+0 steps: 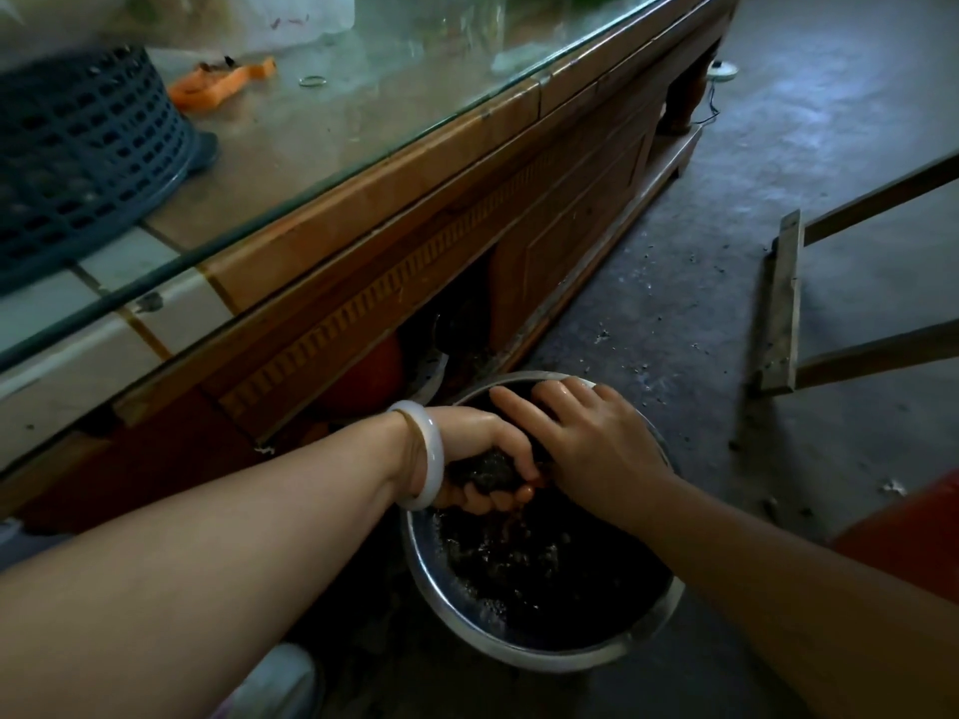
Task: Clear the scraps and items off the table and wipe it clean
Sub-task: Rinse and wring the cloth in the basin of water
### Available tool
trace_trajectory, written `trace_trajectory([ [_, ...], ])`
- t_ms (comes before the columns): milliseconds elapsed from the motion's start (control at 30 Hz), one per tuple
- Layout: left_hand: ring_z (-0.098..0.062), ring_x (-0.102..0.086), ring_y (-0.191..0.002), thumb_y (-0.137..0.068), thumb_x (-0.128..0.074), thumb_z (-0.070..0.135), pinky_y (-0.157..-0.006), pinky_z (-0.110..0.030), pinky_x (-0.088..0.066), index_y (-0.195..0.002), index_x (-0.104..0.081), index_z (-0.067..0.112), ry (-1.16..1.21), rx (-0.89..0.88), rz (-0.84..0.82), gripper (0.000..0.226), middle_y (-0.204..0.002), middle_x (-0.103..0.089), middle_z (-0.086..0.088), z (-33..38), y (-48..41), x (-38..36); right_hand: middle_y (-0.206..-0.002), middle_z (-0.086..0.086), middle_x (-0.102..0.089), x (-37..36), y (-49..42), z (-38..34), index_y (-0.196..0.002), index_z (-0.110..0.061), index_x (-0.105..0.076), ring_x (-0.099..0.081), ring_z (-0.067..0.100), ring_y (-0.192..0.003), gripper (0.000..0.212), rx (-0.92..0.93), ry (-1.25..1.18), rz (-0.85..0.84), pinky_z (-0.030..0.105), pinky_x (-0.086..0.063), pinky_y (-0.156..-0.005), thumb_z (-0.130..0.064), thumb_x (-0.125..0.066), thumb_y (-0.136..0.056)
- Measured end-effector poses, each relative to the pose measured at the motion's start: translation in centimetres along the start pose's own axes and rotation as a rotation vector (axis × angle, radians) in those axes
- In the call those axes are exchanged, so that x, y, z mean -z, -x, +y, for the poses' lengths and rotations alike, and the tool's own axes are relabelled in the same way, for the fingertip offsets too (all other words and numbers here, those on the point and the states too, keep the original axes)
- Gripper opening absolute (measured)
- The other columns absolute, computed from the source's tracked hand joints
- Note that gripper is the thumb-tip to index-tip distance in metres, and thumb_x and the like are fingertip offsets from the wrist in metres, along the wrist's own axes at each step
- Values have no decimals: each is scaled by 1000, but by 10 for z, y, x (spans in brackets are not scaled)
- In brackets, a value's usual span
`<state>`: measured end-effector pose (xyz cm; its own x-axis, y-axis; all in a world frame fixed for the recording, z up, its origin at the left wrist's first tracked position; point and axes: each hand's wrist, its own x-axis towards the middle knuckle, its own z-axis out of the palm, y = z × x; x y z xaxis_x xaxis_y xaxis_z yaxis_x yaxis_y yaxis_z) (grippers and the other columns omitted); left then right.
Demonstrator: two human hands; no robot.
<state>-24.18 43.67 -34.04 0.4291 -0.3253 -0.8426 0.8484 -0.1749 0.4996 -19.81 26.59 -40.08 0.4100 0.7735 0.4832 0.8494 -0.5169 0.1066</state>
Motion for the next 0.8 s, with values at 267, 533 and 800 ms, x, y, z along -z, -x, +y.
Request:
trace_trajectory([
  [267,-23,-44,-122,-71,-75,20,-94,-28,-44,-142,-28,30,-598,-469,799,86,-138,-33,-1,-5,-11,3,-99,-6,-70,5,-18,6,-114,-31,-61,-66,19,-90,36,-842,-782,-597,31,-54,-73,-32,-75,-81],
  [533,-36,-21,-140,-70,-72,12,-101,-54,-40,-147,-19,21,-1596,-1114,853,93,-153,-23,-11,-42,-28,17,-67,7,-62,44,-28,18,-87,-11,-68,-57,17,-51,9,-1109,-1618,-1170,21,-46,-44,-17,-67,-81],
  [800,-30,-58,-72,-79,-60,16,-53,-34,-48,-103,-58,7,-1580,-1070,911,26,-90,-59,-10,-27,-30,1,-65,8,-68,39,-33,-3,-69,-12,-74,-63,19,-58,7,-908,-1210,-1065,27,-53,-58,-10,-79,-74],
])
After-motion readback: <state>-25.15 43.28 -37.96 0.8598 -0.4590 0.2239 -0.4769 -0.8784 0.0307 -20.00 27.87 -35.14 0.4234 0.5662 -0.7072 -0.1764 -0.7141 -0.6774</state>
